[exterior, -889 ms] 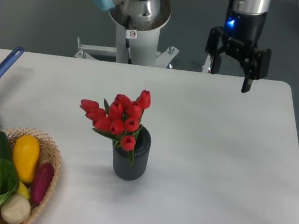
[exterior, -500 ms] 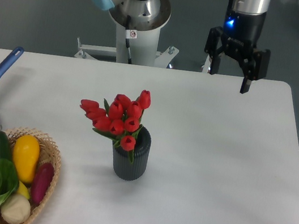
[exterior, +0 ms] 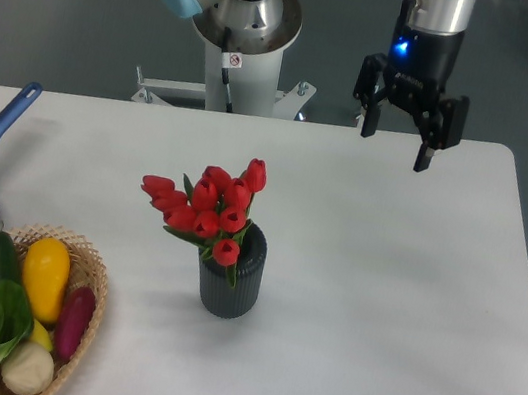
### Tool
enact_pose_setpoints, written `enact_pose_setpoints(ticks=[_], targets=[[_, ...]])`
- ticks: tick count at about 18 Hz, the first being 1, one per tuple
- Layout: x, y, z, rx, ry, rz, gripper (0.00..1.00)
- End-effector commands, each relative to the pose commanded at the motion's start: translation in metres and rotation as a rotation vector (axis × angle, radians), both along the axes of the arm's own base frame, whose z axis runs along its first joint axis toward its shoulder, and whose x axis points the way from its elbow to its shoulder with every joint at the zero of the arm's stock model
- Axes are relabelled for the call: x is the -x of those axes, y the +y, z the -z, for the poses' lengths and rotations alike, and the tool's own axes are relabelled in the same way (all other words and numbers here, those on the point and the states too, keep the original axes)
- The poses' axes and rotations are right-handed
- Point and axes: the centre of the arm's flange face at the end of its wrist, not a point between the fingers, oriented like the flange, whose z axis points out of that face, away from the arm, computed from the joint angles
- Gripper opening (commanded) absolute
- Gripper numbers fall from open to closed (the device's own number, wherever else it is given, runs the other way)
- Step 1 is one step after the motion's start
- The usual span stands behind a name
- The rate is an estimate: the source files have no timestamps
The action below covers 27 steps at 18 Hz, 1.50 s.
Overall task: Pick up the flowers from the vase
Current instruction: 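Move the open gripper toward the red tulips in the grey vase, then lower the open gripper around the tulip stems above the vase rim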
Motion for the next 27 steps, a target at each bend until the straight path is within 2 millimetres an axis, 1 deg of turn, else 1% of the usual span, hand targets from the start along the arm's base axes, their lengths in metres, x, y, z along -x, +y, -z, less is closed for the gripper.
enact_pose_setpoints(ticks=[6, 8, 9, 12, 15, 17, 19, 21, 23, 24, 27], targets=[[-0.005, 0.002, 0.015, -0.011, -0.035, 0.017, 1.00], [-0.003, 0.005, 0.028, -0.023, -0.065, 0.028, 1.00], [-0.003, 0.006, 0.030, -0.024, -0.070, 0.031, 1.00], [-0.014, 0.013, 0.043, -0.013, -0.088, 0.064, 1.00], [-0.017, 0.014, 0.059, 0.000, -0.108, 0.091, 1.00], [-0.022, 0.023, 0.065, -0.003, -0.125, 0.107, 1.00], [-0.023, 0.031, 0.077, -0.009, -0.161, 0.117, 1.00], [-0.027, 0.037, 0.082, -0.005, -0.175, 0.128, 1.00], [-0.026, 0.042, 0.089, -0.020, -0.212, 0.114, 1.00], [-0.027, 0.043, 0.090, -0.033, -0.227, 0.109, 1.00], [-0.031, 0.047, 0.101, -0.062, -0.287, 0.080, 1.00]])
